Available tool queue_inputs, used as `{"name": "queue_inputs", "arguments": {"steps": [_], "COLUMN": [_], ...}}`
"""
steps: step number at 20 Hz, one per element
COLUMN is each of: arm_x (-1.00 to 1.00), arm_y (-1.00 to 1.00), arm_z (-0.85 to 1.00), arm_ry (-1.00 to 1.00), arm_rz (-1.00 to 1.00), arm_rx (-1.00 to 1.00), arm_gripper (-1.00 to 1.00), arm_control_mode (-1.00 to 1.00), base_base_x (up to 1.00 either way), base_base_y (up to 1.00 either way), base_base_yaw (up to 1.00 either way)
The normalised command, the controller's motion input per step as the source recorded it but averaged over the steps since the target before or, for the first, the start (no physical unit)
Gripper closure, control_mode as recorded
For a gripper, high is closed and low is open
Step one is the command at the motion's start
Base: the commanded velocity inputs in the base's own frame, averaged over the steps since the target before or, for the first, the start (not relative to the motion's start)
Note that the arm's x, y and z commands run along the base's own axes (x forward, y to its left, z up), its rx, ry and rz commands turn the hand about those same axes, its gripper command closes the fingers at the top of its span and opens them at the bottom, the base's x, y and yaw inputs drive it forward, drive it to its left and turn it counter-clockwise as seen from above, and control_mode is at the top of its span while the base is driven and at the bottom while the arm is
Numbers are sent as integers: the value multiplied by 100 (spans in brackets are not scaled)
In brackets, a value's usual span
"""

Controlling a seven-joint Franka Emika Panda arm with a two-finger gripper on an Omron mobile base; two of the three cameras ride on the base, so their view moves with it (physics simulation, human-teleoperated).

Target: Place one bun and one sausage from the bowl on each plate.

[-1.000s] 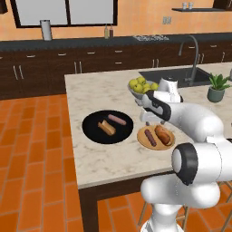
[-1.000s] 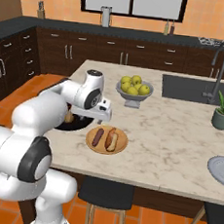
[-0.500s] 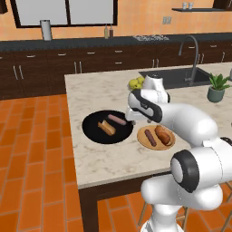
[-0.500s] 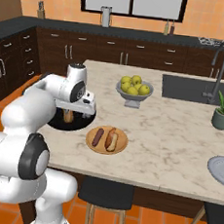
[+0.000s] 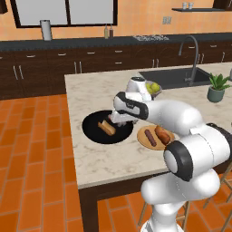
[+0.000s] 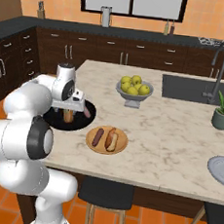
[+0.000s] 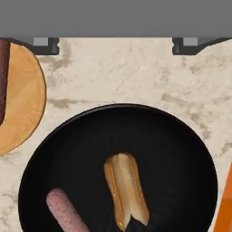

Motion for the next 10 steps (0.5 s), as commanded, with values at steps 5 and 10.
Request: {"name": "queue_inputs", "arguments": {"steps": [5, 10], "arm_x": [65, 44], "arm_y": [39, 24], "arm_z": [-27, -29], "arm_ry": [1, 4], "arm_rz": [4, 5], "arm_rx": [0, 0], "arm_gripper": [-100, -100], "arm_control_mode": [-100, -100], "base_base_x": [0, 0], "base_base_y": [0, 0], "base_base_yaw": [0, 0]}}
